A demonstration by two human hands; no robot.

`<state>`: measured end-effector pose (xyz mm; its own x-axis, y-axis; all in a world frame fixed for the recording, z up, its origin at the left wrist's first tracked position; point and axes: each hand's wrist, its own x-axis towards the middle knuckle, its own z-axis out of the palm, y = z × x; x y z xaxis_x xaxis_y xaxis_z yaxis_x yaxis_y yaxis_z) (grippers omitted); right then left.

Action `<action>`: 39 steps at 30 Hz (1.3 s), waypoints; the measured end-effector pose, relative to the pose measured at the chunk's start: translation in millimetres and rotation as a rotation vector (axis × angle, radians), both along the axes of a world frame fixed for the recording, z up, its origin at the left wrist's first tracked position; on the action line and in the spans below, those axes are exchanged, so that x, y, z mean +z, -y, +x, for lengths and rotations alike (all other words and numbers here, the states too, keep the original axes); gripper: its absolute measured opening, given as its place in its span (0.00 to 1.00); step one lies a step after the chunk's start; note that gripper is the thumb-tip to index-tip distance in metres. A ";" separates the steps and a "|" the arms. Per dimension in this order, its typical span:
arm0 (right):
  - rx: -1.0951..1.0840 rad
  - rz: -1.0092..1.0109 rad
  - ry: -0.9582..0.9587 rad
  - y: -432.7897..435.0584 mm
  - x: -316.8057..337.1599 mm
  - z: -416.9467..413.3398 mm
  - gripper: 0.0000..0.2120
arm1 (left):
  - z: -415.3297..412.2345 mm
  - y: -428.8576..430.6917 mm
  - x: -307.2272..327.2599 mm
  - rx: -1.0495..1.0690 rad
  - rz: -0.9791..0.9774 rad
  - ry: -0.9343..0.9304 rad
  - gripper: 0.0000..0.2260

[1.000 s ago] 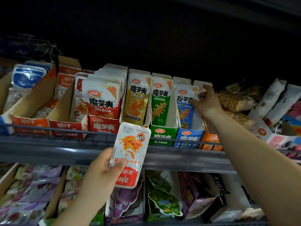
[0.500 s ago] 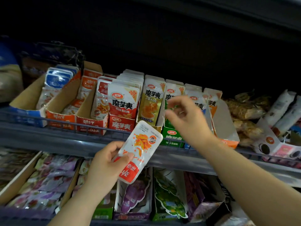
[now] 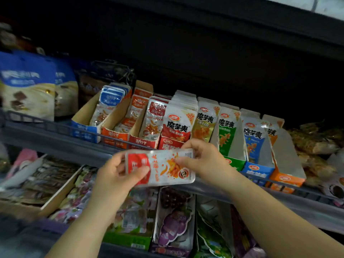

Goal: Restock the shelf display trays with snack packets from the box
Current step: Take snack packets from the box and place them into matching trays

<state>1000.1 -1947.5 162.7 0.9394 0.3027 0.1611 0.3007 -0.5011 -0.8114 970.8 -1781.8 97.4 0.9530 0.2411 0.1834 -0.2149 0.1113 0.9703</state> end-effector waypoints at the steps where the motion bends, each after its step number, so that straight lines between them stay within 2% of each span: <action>1: -0.030 0.174 -0.090 -3.2 -3.1 0.0 0.08 | -0.2 -4.9 0.0 -0.015 -0.073 -0.001 0.14; 3: -0.072 0.461 -0.265 -12.8 -10.6 1.3 0.06 | -1.2 -10.2 -1.9 -0.022 -0.127 -0.008 0.13; 4: -0.083 0.522 -0.316 -19.0 -15.0 1.7 0.06 | -1.3 -10.4 -3.5 -0.001 -0.127 -0.008 0.11; 8: -0.065 0.554 -0.367 -45.2 -36.6 2.0 0.09 | -2.4 -9.7 -4.7 0.114 -0.230 -0.012 0.09; 11: -0.101 0.624 -0.355 -56.3 -45.9 3.6 0.09 | 7.1 -15.8 -7.5 0.104 -0.315 -0.041 0.10; 15: -0.159 0.669 -0.365 -65.5 -53.3 6.2 0.09 | 16.7 -18.2 -7.8 0.106 -0.268 -0.078 0.08; 17: -0.171 0.609 -0.373 -68.8 -57.4 5.4 0.08 | 9.5 -17.2 -8.1 0.124 -0.183 0.025 0.10; 20: -0.123 0.414 -0.384 -73.1 -61.1 4.0 0.07 | 1.5 -22.0 -14.9 0.186 -0.093 0.093 0.16; 27: 0.022 0.015 0.135 -71.9 -21.1 16.3 0.17 | 19.7 -30.4 -29.7 0.215 0.010 0.123 0.16; 31: 0.140 -0.180 0.145 -82.0 -0.7 29.3 0.09 | 27.9 -29.2 -30.2 0.228 -0.050 0.143 0.15; 33: 0.176 -0.260 0.133 -84.0 12.3 34.5 0.10 | 28.9 -29.0 -27.2 0.221 -0.048 0.155 0.16; 35: 0.200 -0.349 0.128 -83.3 30.4 39.2 0.09 | 30.5 -28.8 -26.6 0.252 0.061 0.192 0.13; 37: 0.184 -0.405 0.154 -81.0 53.3 45.6 0.07 | 34.9 -31.6 -29.8 0.317 0.287 0.220 0.08; 39: 0.114 -0.376 0.207 -78.0 77.3 54.3 0.05 | 40.8 -34.0 -35.8 0.320 0.481 0.229 0.17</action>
